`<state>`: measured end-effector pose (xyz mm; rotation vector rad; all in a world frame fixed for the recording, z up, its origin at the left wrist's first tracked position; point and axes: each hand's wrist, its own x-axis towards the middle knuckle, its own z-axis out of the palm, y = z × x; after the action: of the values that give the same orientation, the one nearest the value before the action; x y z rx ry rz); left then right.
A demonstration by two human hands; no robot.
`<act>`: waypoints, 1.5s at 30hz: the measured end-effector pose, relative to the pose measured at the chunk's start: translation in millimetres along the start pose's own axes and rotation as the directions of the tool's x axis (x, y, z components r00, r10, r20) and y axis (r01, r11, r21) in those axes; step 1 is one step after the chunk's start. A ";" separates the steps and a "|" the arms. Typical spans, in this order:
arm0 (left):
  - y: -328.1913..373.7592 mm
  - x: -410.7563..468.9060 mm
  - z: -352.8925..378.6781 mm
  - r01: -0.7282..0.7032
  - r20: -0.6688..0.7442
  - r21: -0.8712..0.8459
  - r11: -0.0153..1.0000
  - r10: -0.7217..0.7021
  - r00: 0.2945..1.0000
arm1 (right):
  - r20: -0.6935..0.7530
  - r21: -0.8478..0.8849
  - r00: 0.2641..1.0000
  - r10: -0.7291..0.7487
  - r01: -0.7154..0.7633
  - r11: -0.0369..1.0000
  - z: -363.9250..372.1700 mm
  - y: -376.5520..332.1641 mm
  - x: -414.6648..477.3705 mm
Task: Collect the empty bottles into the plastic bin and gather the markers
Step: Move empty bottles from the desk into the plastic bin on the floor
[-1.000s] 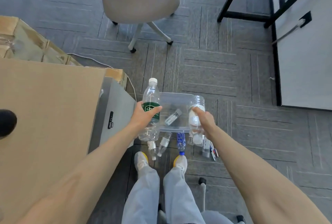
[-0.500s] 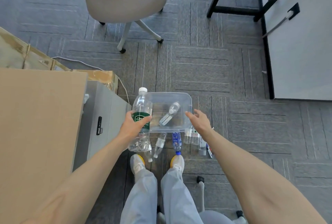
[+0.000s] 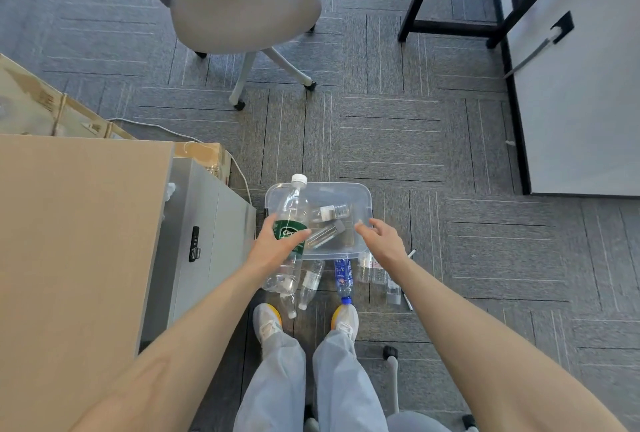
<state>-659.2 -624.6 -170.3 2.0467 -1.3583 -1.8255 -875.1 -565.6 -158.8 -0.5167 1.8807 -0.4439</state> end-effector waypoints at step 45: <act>79.9 -69.7 -30.3 -0.095 -0.019 0.364 0.927 0.110 0.994 | 0.061 -0.076 0.971 -0.233 0.237 0.969 -22.8 -63.8 -75.1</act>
<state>-670.2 -642.6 -62.0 2.1064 -1.8718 -1.5763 -863.1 -576.5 -59.0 -0.8049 1.8010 -0.5047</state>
